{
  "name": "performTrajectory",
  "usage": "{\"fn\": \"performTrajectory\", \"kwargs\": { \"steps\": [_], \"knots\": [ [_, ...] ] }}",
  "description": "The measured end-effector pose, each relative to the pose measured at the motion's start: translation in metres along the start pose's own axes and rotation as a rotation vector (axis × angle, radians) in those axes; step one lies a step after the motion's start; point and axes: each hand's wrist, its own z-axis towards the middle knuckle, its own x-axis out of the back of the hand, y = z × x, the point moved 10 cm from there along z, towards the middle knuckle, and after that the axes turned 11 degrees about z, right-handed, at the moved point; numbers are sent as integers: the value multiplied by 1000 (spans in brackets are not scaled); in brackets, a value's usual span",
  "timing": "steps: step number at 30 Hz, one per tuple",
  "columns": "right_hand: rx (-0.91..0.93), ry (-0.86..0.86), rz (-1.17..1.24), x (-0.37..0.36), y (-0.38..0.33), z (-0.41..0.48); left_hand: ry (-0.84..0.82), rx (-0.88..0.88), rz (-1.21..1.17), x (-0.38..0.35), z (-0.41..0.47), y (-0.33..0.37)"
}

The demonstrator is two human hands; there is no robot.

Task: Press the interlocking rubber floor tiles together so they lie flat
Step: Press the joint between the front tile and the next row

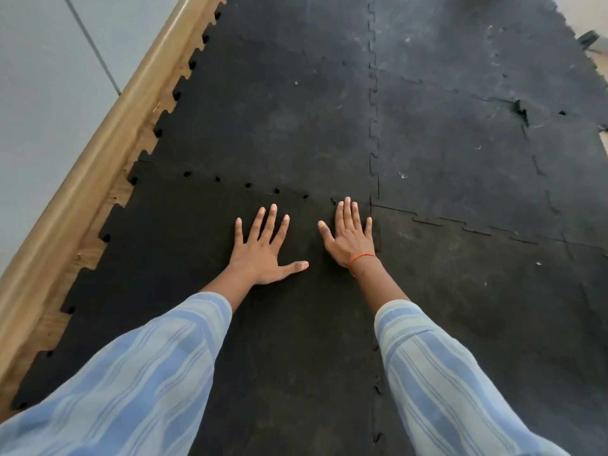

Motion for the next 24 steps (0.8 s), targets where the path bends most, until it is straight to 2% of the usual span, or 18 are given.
{"fn": "performTrajectory", "kwargs": {
  "steps": [5, 10, 14, 18, 21, 24],
  "knots": [
    [-32, -54, 2, 1, 6, 2, 12, -11, 14, 7, 10, -3],
    [-124, -195, 83, 10, -12, 12, 31, -16, 10, 13, 11, -7],
    [25, -203, 148, -2, -57, 7, 111, -13, -6, 22, 9, -35],
    [172, -157, 68, -20, -93, 7, 10, 130, -32, 21, 11, -103],
    [142, -147, 49, -29, -103, 13, -73, 129, -9, 16, 15, -119],
    [122, -143, -9, -36, -100, 14, -77, 124, -18, 13, 18, -116]
  ]
}}
